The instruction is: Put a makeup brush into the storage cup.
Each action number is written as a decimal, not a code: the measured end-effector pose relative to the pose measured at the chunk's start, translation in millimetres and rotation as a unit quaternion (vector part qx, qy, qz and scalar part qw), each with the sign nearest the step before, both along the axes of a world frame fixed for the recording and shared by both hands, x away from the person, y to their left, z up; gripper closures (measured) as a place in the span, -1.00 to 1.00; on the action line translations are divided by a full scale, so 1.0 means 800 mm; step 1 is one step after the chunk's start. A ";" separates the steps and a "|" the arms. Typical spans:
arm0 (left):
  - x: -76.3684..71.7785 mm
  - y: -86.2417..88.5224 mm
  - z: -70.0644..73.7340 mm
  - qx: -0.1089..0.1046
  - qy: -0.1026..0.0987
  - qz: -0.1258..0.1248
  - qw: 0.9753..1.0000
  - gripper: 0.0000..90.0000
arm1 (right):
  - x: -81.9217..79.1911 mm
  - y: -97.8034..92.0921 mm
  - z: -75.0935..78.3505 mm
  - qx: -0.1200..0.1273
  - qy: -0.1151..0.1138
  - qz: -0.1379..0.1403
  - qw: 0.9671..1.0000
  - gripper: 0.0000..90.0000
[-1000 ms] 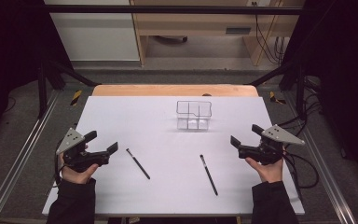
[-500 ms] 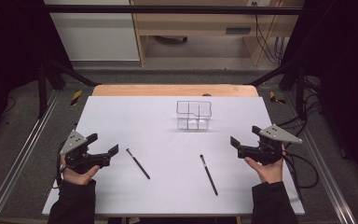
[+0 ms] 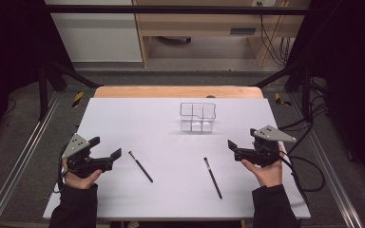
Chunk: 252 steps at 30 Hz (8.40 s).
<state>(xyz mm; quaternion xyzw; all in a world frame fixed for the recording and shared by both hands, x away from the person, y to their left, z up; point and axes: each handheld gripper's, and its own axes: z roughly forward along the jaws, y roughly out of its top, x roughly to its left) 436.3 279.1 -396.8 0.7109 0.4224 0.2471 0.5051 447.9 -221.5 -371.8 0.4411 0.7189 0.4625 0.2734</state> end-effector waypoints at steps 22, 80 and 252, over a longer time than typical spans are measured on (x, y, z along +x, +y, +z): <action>0.001 -0.008 -0.007 0.012 0.009 -0.008 1.000 -0.89 | 0.002 0.050 -0.023 -0.079 0.091 0.026 0.992 -0.69; 0.001 -0.010 -0.009 0.016 0.011 -0.010 1.000 -0.88 | 0.011 0.098 -0.108 -0.140 0.250 0.076 0.955 0.40; 0.004 -0.014 -0.012 0.022 0.018 -0.020 0.999 -0.86 | 0.030 0.081 0.018 -0.002 0.048 0.042 0.998 0.87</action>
